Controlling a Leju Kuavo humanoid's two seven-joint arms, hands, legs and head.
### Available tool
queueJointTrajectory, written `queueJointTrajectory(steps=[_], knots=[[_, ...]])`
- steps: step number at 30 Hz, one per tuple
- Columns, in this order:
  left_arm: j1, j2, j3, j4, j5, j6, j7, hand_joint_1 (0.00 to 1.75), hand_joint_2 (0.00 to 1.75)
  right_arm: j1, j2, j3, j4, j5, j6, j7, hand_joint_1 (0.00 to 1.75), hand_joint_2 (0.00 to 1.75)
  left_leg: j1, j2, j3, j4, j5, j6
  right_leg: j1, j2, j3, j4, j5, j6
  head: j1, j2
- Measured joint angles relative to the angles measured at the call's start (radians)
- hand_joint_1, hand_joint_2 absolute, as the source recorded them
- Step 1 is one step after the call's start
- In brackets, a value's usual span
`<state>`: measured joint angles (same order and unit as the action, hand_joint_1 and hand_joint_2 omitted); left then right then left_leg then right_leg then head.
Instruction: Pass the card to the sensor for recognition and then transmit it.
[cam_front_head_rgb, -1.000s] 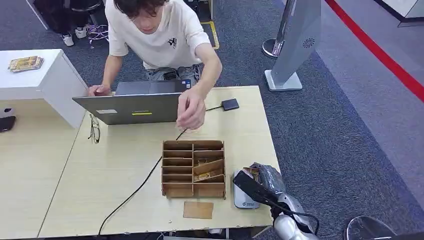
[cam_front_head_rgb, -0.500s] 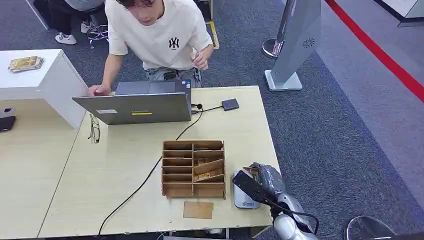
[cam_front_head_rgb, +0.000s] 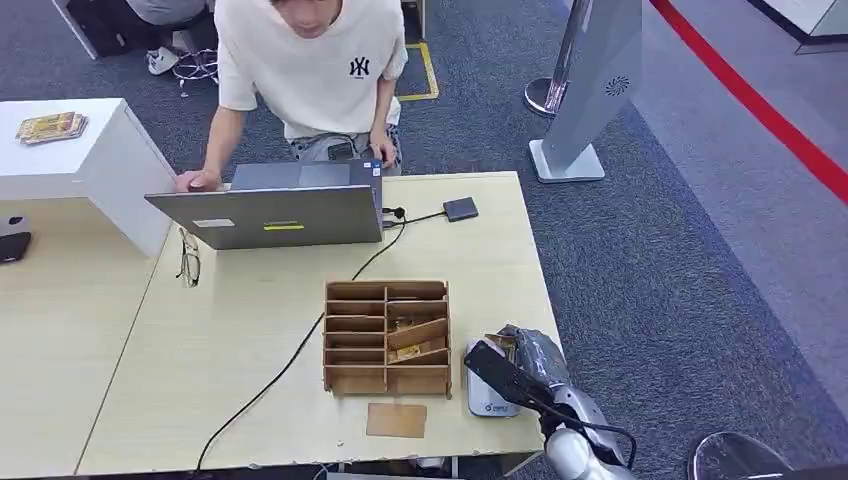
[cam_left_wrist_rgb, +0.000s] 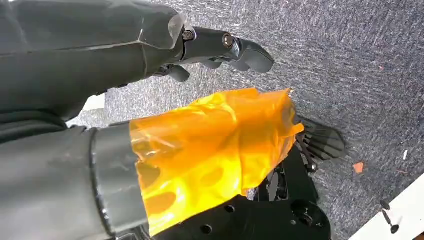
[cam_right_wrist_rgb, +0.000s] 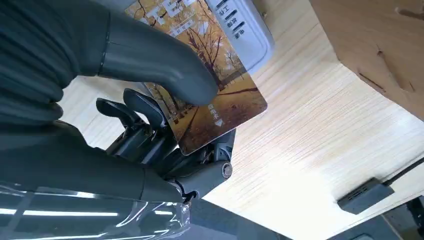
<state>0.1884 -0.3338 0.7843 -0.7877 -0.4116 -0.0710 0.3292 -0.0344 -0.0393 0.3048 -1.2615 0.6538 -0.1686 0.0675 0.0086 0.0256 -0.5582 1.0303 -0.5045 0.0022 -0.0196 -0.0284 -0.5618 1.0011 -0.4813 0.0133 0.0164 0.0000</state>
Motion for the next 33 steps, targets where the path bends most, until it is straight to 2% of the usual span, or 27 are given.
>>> queueJointTrajectory(steps=[33], knots=[[0.000,0.000,-0.004,0.000,0.000,0.000,0.000,0.00,0.00,-0.014,0.002,0.000,0.016,0.001,0.001,-0.010,1.75,1.75,0.000,0.000,0.000,0.000,0.000,0.000,0.000,0.000,0.000,0.000,0.000,0.000,0.000,0.000]])
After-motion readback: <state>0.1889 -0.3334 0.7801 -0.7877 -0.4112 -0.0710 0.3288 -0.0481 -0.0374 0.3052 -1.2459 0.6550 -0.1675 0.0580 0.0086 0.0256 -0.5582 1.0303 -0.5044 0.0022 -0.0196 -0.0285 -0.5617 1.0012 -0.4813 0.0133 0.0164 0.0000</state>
